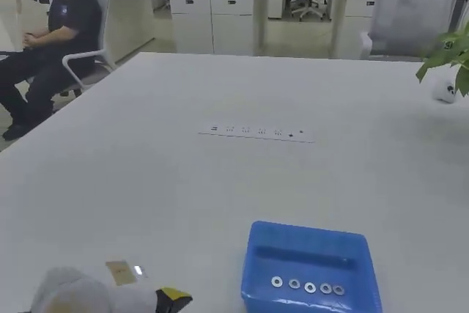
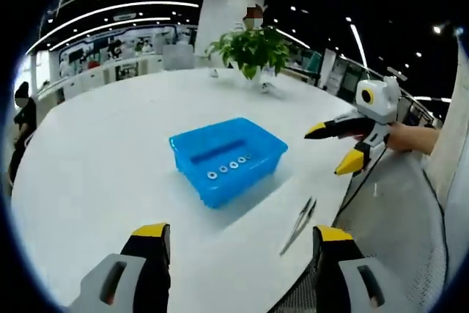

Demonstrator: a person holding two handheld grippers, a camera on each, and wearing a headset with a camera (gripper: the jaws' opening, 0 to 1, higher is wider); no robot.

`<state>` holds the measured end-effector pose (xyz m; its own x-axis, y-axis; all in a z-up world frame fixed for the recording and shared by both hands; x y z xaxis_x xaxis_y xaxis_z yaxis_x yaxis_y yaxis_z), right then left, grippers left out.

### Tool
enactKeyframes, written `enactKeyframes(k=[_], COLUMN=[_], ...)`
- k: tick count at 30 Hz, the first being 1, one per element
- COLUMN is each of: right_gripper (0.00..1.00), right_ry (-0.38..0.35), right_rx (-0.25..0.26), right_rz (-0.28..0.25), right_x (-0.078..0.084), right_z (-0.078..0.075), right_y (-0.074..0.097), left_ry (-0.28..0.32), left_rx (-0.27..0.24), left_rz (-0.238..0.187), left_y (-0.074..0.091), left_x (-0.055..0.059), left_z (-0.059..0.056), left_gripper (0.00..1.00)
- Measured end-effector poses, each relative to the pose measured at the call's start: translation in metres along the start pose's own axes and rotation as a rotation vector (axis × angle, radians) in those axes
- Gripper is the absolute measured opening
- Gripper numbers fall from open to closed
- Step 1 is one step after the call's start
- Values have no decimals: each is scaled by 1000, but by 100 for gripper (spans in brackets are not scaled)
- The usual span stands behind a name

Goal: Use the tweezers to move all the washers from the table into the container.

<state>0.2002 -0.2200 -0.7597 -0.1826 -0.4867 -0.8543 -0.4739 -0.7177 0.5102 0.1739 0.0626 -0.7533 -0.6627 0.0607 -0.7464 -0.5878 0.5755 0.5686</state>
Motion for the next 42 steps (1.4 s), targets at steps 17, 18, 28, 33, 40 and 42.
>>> enactKeyframes(k=[17,18,28,33,40,42], right_gripper=[99,99,99,98,93,93], right_ry=[-2,6,-27,-21,6,2], right_rx=[230,242,421,448,472,480], right_rz=[-282,-292,-367,-378,-424,-432], right_x=[-39,-40,-33,-33,-37,-37], right_z=[-10,-10,-29,-29,-29,-31], right_y=[42,45,73,75,80,81], left_ry=[114,126,139,113,106,109], left_rx=[-95,-84,-142,-155,-165,-168], left_rz=[-563,-582,-669,-658,-637,-639], left_y=[47,48,52,50,49,49], left_x=[-26,-27,-24,-24,-21,-21], left_z=[-15,-16,-11,-11,-9,-9], left_gripper=[99,99,99,99,99,99])
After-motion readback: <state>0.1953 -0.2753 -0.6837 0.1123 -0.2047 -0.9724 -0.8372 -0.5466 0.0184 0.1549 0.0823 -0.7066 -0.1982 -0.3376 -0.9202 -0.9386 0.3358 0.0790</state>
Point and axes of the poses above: the centre of the closed fingertips' face, and the gripper's own axes: y roughly backward along the fingers, z roughly to its left, x roughly out of its underside, the point moved 8 cm from there along y, roughly backward along the fingers, and after that the axes turned 15 degrees about y, right-handed, at the moved point
